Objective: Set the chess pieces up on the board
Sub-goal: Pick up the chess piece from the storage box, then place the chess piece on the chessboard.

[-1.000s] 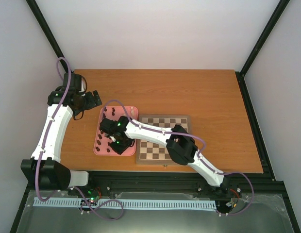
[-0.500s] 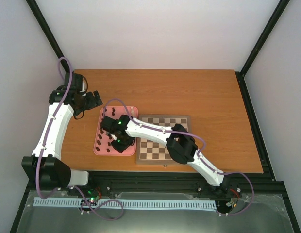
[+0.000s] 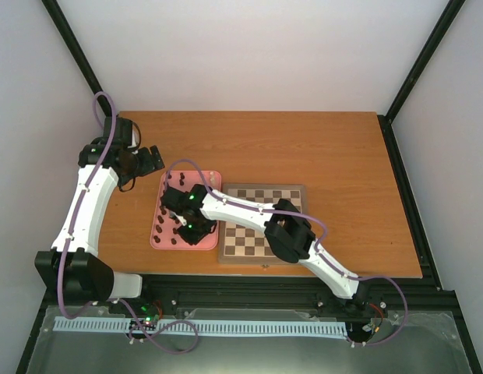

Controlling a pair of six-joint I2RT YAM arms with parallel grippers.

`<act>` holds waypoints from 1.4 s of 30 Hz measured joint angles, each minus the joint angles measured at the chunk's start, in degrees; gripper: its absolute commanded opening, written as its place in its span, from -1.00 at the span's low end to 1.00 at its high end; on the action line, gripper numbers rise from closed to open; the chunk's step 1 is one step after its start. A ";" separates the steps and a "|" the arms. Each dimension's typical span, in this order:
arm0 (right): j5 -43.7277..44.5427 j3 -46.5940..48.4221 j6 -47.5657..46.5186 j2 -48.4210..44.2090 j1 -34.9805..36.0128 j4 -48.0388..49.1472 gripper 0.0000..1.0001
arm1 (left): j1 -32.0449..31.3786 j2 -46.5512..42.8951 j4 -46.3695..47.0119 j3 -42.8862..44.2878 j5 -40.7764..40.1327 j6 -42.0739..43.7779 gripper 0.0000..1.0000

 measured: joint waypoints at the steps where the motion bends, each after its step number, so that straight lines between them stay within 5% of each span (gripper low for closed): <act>1: -0.04 0.00 -0.07 0.00 -0.04 -0.02 -0.64 | 0.00 0.00 0.00 0.00 0.02 0.00 0.99; 16: -0.20 -0.17 -1.20 -0.83 -0.15 -1.46 -0.88 | 0.00 0.37 0.00 0.00 -0.04 0.00 0.99; 22: 1.38 -3.37 -0.68 -9.49 -0.44 -2.99 -0.89 | 0.00 0.37 0.00 0.00 -0.28 0.00 0.99; 32: 8.72 -36.54 6.95 -39.74 -9.40 -2.19 -0.92 | 0.00 1.68 -0.02 0.13 -1.11 0.00 0.99; 42: 11.93 -57.94 13.49 -49.48 -21.14 -0.13 -0.93 | 0.00 4.42 0.00 1.25 -1.20 0.00 1.00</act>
